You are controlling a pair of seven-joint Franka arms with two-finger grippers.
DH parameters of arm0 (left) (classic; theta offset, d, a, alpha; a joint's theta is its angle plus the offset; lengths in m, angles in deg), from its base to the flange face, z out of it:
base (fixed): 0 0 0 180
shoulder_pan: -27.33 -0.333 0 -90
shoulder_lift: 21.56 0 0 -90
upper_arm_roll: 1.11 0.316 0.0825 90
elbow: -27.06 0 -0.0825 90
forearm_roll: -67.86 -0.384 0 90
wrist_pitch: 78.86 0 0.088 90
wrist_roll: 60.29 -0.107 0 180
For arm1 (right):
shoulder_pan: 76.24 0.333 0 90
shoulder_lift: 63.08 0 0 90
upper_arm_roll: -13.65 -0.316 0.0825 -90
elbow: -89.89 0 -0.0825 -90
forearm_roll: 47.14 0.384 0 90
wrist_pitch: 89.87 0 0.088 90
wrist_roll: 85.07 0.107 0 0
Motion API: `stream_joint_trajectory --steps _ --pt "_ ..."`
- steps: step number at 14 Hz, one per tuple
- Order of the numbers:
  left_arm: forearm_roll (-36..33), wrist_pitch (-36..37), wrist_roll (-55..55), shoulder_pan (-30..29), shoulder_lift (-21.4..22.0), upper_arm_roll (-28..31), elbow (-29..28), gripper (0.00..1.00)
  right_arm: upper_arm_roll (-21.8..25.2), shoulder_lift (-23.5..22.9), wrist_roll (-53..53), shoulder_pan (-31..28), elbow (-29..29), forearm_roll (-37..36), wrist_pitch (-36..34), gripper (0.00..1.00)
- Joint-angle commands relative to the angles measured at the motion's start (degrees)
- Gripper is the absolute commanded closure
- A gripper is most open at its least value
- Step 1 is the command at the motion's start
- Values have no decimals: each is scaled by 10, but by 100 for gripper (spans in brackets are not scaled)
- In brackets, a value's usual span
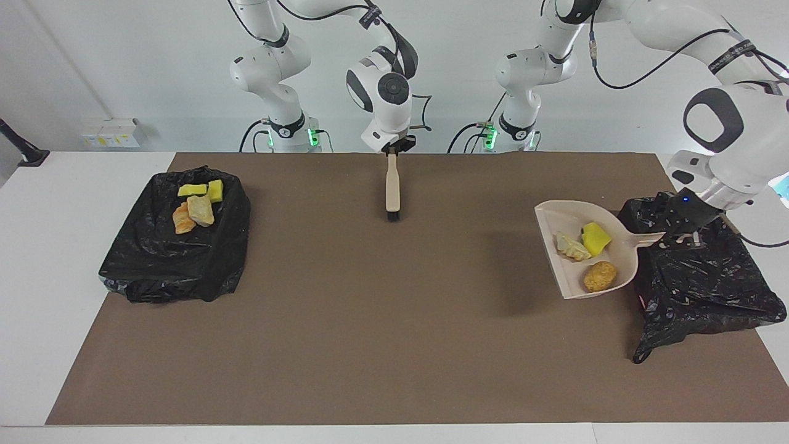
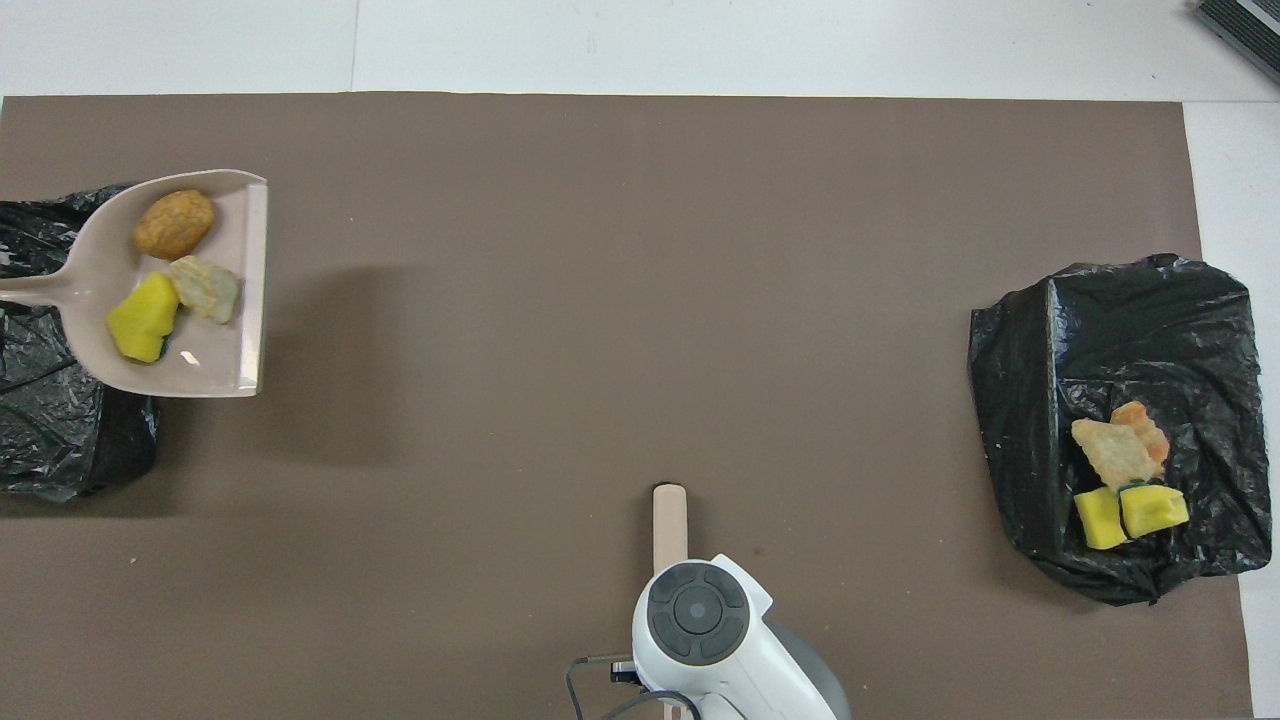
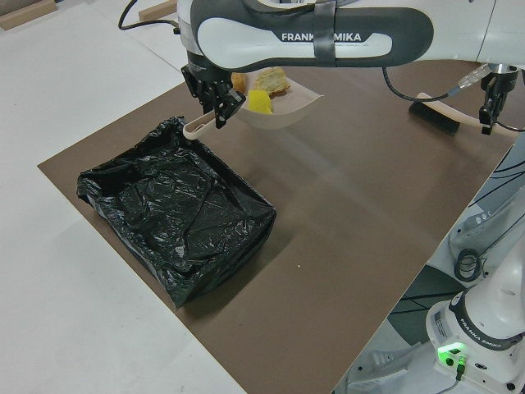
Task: Sweep and dump trash in bin
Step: 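Tip the dustpan over the nearer black bag with the left gripper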
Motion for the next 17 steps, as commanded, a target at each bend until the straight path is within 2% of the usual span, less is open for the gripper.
stream_joint_trajectory --steps 1,2,3,4,6,8,10,14,17 --pt "-5 24 -63 -59 -21 -4 55 100 -2 -5 4 -3 -8 7 27 100" --pt "-20 23 -78 -85 -26 -5 67 100 -2 -8 4 -3 -8 6 31 100" --pt "-34 17 -83 -102 -30 -4 75 100 -2 -8 4 -3 -8 6 31 93" --pt "-43 10 -81 -109 -34 -4 84 100 -2 -9 4 -3 -7 6 31 69" --pt "-86 -9 -76 -118 -40 -6 99 100 -2 -9 3 -3 -6 -2 30 0" --pt "-142 -41 -65 -111 -41 -4 95 100 -1 -23 2 -5 8 -6 32 0" --pt "-226 -76 -52 -105 -35 -7 86 100 2 -34 3 -14 37 -21 33 0" --pt "-312 -121 14 -79 5 -5 20 100 4 -29 0 -89 110 -51 26 0" --pt "-438 -155 104 -54 41 -6 -47 100 3 -27 -4 -131 164 -111 0 0"
